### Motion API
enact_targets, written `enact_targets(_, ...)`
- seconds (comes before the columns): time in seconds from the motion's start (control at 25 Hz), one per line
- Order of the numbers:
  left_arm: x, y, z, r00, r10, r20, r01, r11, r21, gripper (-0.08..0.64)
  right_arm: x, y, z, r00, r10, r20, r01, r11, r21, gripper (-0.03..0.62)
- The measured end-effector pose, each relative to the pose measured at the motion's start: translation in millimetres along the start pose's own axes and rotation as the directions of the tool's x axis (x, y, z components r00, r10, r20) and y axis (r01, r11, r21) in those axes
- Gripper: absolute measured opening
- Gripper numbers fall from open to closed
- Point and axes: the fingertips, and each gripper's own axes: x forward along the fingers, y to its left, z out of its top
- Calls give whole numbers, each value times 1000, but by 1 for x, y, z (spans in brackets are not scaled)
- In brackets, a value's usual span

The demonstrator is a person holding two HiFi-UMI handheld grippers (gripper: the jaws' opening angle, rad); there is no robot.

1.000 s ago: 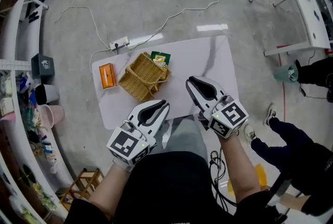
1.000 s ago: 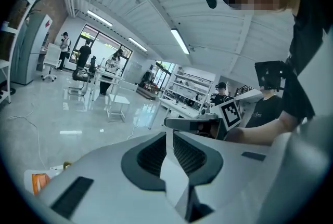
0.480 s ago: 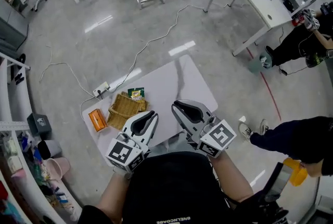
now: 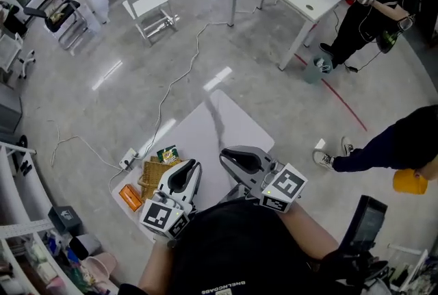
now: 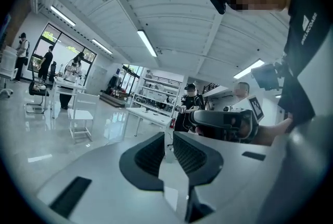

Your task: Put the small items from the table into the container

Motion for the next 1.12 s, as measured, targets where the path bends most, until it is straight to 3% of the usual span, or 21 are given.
enact_targets(0.2,8,-3,-1,1000,-30,-3,30,1000,8,44,-8,-10,5,1000,-20,13,19,1000,12,38)
enact_targets(1.12,17,-1,10,1000,-17,-20,18,999,36,44,-8,-29,7,998,-55,19,54,997,60,37)
